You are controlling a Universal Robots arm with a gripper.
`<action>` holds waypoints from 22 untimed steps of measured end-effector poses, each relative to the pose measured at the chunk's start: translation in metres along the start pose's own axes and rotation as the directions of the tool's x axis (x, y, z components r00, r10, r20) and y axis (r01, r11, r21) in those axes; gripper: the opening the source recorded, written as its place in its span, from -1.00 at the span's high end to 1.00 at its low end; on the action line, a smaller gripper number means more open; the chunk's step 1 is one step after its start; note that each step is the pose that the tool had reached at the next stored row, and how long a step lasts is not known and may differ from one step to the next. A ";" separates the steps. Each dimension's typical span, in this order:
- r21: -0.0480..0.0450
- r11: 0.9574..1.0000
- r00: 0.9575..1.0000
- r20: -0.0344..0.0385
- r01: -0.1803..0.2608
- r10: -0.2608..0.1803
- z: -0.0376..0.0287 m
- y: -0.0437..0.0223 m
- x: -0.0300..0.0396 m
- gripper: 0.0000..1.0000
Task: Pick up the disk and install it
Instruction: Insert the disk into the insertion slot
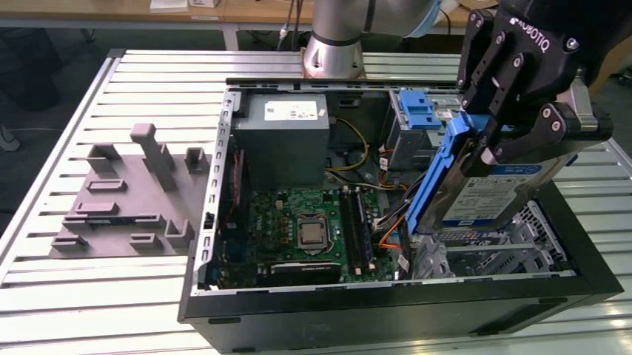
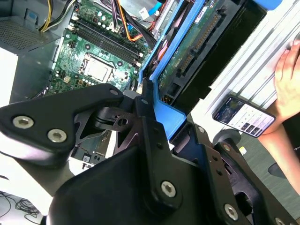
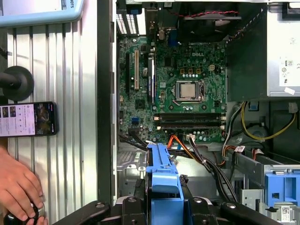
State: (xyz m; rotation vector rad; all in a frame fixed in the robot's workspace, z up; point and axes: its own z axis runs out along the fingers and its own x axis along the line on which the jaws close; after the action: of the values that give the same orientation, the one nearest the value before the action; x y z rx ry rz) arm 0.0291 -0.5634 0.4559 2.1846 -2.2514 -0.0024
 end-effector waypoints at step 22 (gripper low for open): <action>0.000 1.000 1.000 0.000 0.025 -0.025 0.0039 -0.0171 -0.0003 0.27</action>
State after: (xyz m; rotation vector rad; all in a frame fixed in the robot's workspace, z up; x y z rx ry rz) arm 0.0462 -0.5636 0.4519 2.2123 -2.2239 -0.0021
